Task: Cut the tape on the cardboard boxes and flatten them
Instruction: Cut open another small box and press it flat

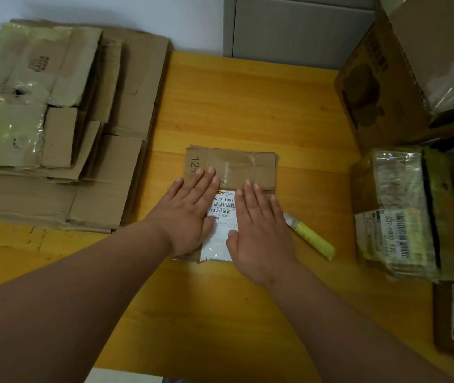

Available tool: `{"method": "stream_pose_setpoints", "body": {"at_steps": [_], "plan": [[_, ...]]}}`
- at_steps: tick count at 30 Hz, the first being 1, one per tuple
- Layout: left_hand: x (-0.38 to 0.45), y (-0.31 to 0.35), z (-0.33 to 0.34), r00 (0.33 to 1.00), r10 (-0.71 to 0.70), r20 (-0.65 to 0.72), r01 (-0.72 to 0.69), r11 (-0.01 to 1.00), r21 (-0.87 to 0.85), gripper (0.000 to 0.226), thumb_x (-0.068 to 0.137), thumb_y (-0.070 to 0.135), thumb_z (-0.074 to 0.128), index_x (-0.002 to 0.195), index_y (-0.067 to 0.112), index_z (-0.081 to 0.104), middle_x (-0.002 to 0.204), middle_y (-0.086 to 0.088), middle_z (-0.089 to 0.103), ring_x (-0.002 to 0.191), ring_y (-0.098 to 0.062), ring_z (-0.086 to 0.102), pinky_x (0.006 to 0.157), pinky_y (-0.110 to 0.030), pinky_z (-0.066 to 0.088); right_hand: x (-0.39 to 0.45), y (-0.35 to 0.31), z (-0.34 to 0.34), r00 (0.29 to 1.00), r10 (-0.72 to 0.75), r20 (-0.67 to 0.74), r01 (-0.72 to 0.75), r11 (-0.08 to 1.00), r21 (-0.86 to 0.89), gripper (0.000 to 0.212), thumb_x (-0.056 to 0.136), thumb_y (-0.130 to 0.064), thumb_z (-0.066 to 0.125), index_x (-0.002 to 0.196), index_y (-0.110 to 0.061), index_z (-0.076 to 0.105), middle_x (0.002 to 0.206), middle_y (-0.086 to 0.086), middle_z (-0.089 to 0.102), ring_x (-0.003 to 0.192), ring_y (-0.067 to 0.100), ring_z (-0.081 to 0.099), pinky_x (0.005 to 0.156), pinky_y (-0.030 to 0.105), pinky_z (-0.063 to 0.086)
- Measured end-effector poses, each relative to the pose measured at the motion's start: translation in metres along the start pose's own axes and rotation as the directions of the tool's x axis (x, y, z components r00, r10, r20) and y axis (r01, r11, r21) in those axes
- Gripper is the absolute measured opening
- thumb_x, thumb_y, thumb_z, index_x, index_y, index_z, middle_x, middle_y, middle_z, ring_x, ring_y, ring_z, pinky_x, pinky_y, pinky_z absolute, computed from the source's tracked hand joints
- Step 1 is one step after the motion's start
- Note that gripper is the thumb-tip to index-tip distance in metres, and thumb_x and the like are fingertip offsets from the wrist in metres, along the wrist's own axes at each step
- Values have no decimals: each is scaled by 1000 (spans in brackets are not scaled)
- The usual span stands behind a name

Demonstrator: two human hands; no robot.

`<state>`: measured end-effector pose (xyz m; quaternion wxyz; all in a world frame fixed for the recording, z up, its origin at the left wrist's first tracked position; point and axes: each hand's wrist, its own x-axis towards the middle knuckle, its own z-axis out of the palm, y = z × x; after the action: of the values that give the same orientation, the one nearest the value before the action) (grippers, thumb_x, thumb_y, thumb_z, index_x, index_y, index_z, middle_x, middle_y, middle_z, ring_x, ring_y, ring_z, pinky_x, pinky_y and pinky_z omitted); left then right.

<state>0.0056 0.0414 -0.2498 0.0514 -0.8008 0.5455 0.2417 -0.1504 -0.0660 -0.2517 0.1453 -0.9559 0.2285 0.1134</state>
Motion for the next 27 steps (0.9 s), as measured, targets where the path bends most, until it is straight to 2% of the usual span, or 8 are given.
{"method": "stream_pose_setpoints", "body": {"at_steps": [3, 6, 12, 15, 17, 20, 25, 27], "plan": [[2, 3, -3, 1000, -12, 4, 12, 999, 32, 68, 94, 49, 7, 142, 22, -34, 149, 4, -42, 139, -12, -38, 116, -35, -21, -4, 1, 6, 999, 14, 30, -13, 1000, -10, 72, 98, -43, 20, 155, -13, -13, 160, 7, -27, 146, 19, -30, 120, 43, -14], [-5, 12, 0, 994, -18, -108, 23, 999, 48, 70, 90, 50, -1, 147, 19, -27, 155, 1, -35, 141, -13, -35, 115, -33, -22, -3, 2, 3, 999, 11, 40, -10, 1000, -11, 73, 99, -44, 22, 155, -14, -15, 159, 5, -30, 145, 18, -32, 120, 43, -14], [-15, 29, 22, 993, -57, -102, 54, 998, -37, 73, 86, 54, -15, 146, 18, -32, 151, 2, -43, 139, -12, -41, 115, -34, -25, -10, -10, 5, 998, 61, 11, -60, 996, -65, 71, 91, -47, -4, 152, -13, -18, 159, 6, -31, 143, 19, -35, 116, 49, -21], [-14, 27, 21, 993, -52, -109, 49, 998, -30, 73, 84, 55, -16, 145, 19, -33, 149, 4, -44, 137, -10, -43, 111, -30, -30, -22, -11, 16, 998, 69, -5, -69, 997, -32, 67, 94, -48, -7, 151, -15, -21, 157, 4, -35, 141, 17, -39, 115, 46, -24], [-14, 28, 17, 989, -48, -137, 46, 999, -17, 75, 85, 53, -12, 151, 18, -23, 157, 2, -34, 143, -11, -34, 115, -31, -24, -22, -10, 19, 998, 64, -2, -64, 998, -20, 66, 95, -49, -7, 151, -16, -21, 157, 3, -35, 141, 16, -39, 115, 45, -24], [-12, 31, 8, 976, -43, -212, 42, 999, -8, 73, 92, 49, -2, 157, 17, 0, 166, -2, -4, 152, -16, -7, 120, -33, -9, -20, -9, 20, 998, 55, -7, -55, 998, -6, 66, 97, -49, -4, 151, -16, -19, 157, 3, -35, 141, 16, -39, 115, 45, -24], [-1, 28, 12, 987, -28, -157, 32, 999, 25, 68, 92, 54, -12, 149, 20, -26, 157, 3, -35, 139, -12, -40, 113, -31, -27, -21, -11, 15, 999, 51, 2, -51, 999, -20, 69, 94, -49, -4, 153, -16, -17, 158, 3, -33, 142, 17, -37, 115, 48, -23], [-1, 27, 14, 988, -36, -147, 40, 999, 25, 71, 88, 56, -15, 148, 21, -28, 154, 5, -39, 137, -11, -43, 113, -31, -28, -19, -13, 8, 998, 58, -23, -58, 998, 6, 72, 92, -50, 5, 156, -16, -2, 164, 4, -18, 148, 17, -25, 114, 50, -24]]}}
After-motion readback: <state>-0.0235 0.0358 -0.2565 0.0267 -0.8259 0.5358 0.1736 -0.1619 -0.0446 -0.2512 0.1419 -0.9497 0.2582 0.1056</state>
